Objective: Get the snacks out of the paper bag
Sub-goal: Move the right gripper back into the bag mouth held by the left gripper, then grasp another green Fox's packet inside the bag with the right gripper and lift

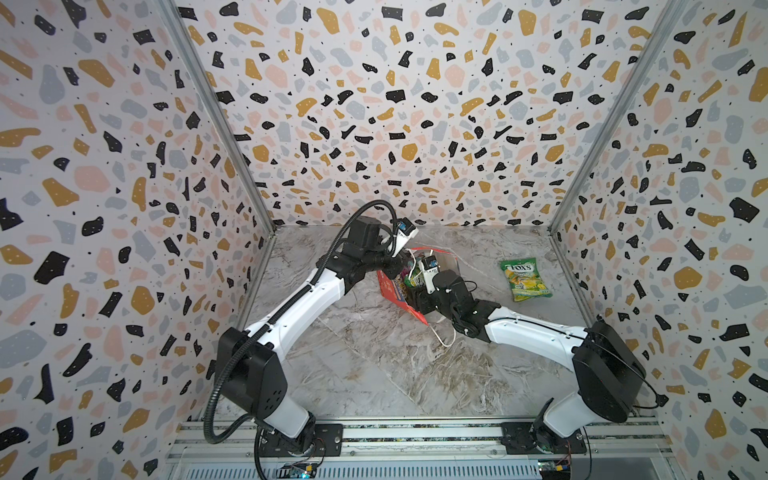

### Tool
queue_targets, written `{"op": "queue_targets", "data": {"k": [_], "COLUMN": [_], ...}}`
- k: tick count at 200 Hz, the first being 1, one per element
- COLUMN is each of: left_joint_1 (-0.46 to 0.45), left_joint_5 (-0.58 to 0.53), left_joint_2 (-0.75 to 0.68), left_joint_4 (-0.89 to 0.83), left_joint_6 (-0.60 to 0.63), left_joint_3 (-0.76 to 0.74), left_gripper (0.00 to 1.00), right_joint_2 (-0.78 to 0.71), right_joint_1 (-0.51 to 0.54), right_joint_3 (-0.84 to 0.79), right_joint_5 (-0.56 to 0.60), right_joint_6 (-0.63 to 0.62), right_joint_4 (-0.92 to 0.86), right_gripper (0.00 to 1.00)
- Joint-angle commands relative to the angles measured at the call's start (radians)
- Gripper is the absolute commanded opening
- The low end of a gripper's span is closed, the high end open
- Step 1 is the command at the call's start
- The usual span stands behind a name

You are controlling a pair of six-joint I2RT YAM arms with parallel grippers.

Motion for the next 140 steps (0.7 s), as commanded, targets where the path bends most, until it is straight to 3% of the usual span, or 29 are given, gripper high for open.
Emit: {"op": "queue_targets", "data": {"k": [1,58,104,140], "left_joint_1": [-0.010,-0.010,-0.010,-0.010], "left_joint_5": [0.027,0.015,0.008,-0.010], "left_joint_2": [-0.003,-0.012,-0.016,-0.020], "left_joint_4": [0.060,0.066,0.078,0.088], "left_joint_6": [0.004,0.005,0.003,-0.004], "left_joint_3": [0.044,0.035,0.029,0.024], "left_gripper": [0.00,0.00,0.00,0.00], "right_joint_2": [0.016,0.033,-0.034,-0.090], "right_joint_1": [0.002,-0.002,-0.010,-0.019], "right_joint_3": [0.048,0.072,0.057,0.024], "right_joint_5": [0.037,0.092,0.079,0.036], "right_joint_6": [-0.003,-0.014,-0.033,-0.067], "right_joint_4": [-0.001,-0.032,-0.043,-0.024], "right_gripper": [0.64,0.27,0.10,0.04]}}
